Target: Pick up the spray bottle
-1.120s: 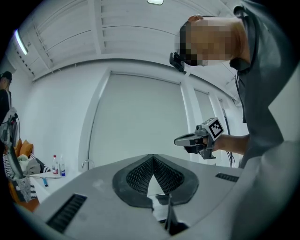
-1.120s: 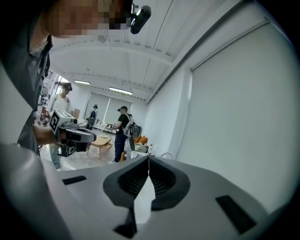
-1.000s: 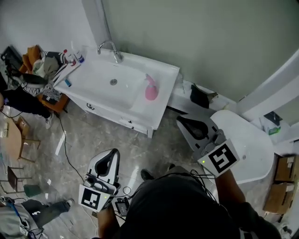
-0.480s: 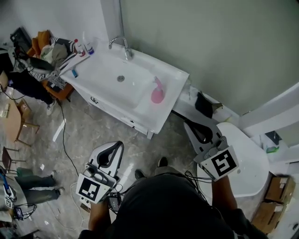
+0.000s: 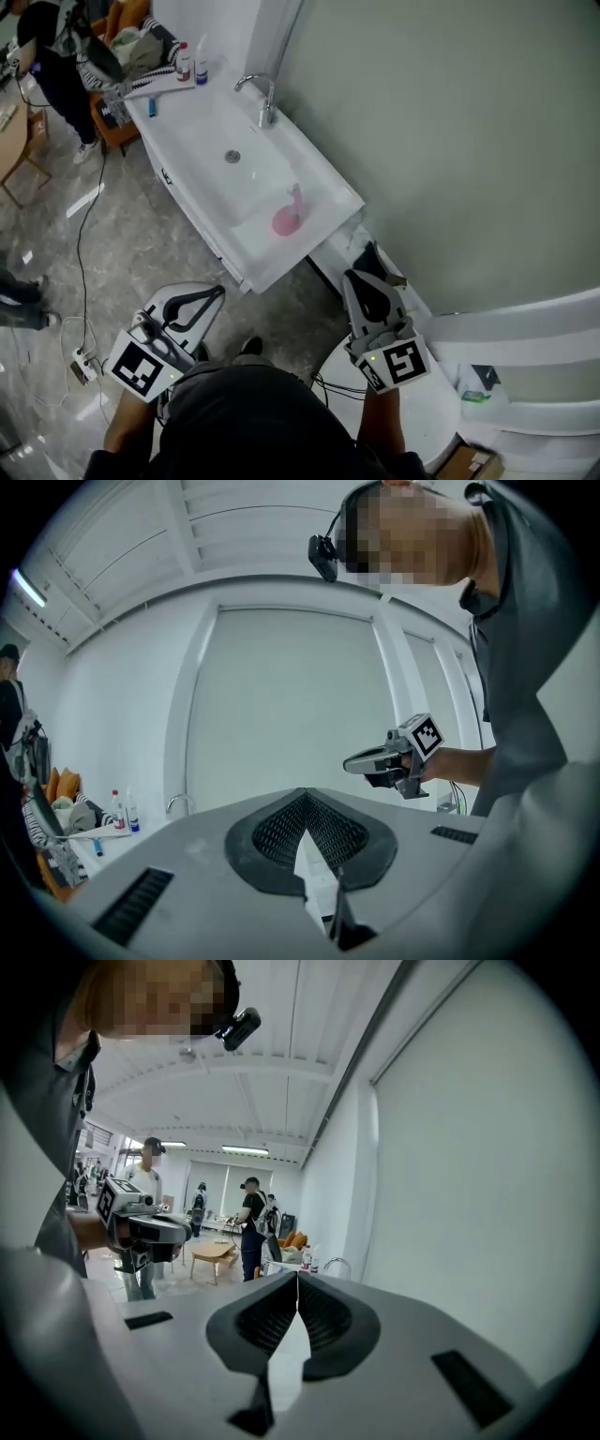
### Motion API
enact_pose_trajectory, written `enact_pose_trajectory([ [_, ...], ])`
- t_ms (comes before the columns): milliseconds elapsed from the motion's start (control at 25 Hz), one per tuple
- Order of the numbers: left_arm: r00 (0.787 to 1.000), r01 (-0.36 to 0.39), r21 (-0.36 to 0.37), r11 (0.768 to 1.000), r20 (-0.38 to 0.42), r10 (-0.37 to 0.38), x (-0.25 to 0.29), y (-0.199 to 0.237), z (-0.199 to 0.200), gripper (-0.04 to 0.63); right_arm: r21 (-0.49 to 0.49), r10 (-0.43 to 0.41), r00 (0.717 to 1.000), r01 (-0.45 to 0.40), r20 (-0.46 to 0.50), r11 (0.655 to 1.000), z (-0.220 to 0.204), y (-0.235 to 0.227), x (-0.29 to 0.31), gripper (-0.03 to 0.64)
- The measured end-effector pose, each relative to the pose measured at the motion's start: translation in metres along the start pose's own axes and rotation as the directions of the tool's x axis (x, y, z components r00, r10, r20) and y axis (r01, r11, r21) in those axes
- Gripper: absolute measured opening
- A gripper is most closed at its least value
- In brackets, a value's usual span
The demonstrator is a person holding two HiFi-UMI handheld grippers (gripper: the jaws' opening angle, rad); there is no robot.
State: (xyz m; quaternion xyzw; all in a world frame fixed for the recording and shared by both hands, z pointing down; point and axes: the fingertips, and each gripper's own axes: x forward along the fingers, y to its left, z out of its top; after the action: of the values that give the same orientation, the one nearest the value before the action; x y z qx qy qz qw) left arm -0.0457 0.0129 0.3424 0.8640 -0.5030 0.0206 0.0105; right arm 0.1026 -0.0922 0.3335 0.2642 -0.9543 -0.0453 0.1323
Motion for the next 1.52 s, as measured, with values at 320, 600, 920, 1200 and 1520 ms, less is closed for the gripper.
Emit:
enact_pose_trajectory([
  [320,0.994,-0.097,-0.026,0.995,0.043,0.098,0.011,0.004,0.002,0.002,-0.02,0.056,0.998,-0.056,-0.003,0.998,0.002,-0.022,0.016,0.009],
  [600,0.997,-0.071,-0.058,0.996,0.002,0.071,0.015,0.008,-0.005,0.002,-0.021,0.051,0.999,-0.052,-0.014,0.998,0.0,-0.024,0.022,0.009],
  [920,0.999,0.021,-0.047,0.999,0.027,-0.02,0.021,0.054,0.002,0.002,-0.013,-0.044,0.998,0.044,-0.041,0.999,0.01,-0.021,0.041,0.009],
  [1200,0.995,0.095,-0.043,0.995,0.034,-0.093,0.019,0.098,0.002,0.002,-0.011,-0.121,0.991,0.121,-0.064,0.993,0.02,-0.015,0.07,0.009],
  [1520,0.986,0.156,-0.061,0.986,0.066,-0.152,0.004,0.136,0.0,0.002,-0.021,-0.176,0.981,0.175,-0.085,0.984,0.032,0.005,0.103,0.009],
])
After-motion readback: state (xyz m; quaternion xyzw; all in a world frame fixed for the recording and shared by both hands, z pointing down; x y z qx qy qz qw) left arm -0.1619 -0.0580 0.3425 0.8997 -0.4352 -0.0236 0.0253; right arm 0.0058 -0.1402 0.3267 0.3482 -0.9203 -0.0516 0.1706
